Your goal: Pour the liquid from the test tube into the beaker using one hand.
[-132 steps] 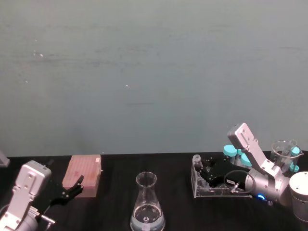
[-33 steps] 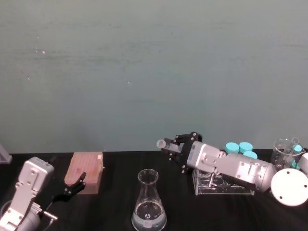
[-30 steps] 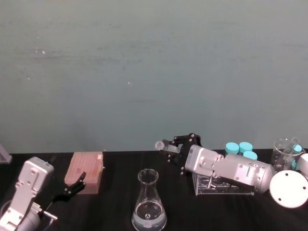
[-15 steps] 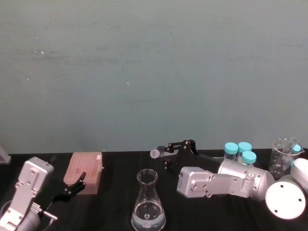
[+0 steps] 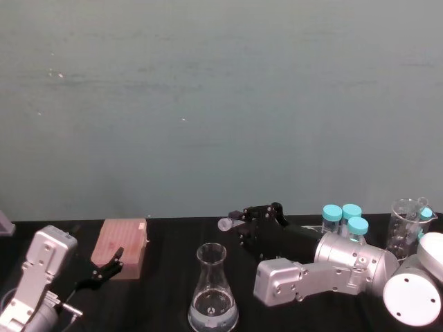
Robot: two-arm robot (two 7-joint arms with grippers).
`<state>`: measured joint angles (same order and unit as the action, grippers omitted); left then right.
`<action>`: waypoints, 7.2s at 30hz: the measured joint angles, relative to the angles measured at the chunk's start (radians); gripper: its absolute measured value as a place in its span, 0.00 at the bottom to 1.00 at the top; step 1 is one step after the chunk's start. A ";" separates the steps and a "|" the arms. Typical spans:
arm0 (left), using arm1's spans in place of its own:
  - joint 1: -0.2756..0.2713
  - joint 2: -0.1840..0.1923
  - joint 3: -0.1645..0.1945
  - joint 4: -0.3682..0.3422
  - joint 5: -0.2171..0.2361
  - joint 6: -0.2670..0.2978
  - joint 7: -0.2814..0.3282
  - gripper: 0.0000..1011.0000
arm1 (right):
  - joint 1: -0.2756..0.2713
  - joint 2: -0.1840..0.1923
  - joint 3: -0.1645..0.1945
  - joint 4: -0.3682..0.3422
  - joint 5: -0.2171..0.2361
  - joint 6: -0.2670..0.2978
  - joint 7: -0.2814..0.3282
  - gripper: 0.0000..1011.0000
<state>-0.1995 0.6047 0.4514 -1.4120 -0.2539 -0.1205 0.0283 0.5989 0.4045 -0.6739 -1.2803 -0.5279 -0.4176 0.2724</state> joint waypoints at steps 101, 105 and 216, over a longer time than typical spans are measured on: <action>0.000 0.000 0.000 0.000 0.000 0.000 0.000 0.99 | 0.069 0.043 -0.153 0.034 -0.383 -0.009 -0.284 0.19; 0.000 0.000 0.000 0.000 0.000 0.000 0.000 0.99 | 0.072 0.047 -0.159 0.032 -0.395 -0.009 -0.295 0.19; 0.000 0.000 0.000 0.000 0.000 0.000 0.000 0.99 | 0.160 -0.119 0.193 0.518 0.821 0.354 0.436 0.19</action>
<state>-0.1996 0.6047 0.4514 -1.4119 -0.2540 -0.1205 0.0283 0.7594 0.2853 -0.4804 -0.7619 0.2933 -0.0641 0.7085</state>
